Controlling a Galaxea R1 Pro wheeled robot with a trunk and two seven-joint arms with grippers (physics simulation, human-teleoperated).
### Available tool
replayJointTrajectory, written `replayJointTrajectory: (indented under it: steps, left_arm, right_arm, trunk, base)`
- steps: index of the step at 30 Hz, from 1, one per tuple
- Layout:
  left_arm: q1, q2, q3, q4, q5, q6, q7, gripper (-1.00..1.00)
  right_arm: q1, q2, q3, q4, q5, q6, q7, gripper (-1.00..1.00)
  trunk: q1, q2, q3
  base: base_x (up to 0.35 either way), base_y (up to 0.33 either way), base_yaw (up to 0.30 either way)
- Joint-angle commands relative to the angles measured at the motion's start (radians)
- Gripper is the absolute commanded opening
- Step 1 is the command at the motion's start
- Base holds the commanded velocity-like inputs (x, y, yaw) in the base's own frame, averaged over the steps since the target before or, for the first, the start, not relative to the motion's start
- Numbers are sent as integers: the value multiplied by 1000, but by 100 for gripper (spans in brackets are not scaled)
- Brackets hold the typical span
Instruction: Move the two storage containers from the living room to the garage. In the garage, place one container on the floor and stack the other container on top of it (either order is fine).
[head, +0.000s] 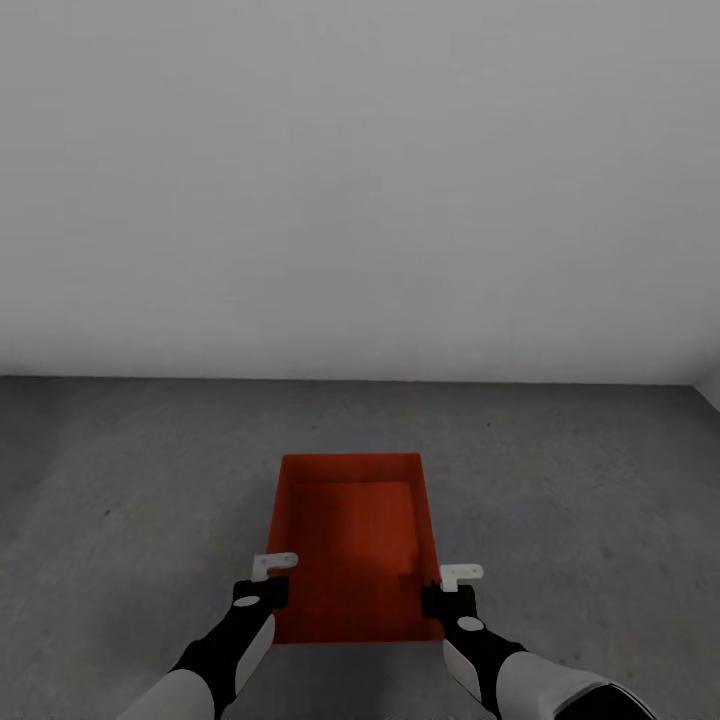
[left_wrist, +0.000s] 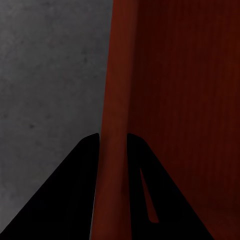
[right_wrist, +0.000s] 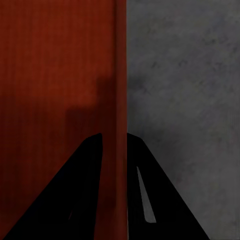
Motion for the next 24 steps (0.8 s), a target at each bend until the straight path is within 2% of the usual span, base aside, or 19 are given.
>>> replayJointTrajectory:
  steps: [1,8,24]
  left_arm:
    - [-1,33,24,-3,-1,7,15,-100]
    - [-1,33,24,-3,-1,7,15,-100]
    - [-1,33,24,-3,0,7,15,-100]
  right_arm:
    - [0,0,-27,-1,-3,-2,-3,-100]
    - [0,0,-27,-1,-3,-1,-3,-100]
    - [0,0,-27,-1,-3,-2,-3,-100]
  trunk:
    - [0,0,-1]
    - [0,0,-1]
    - [61,-112,-51]
  base:
    - [0,0,0]
    - [0,0,0]
    - [0,0,0]
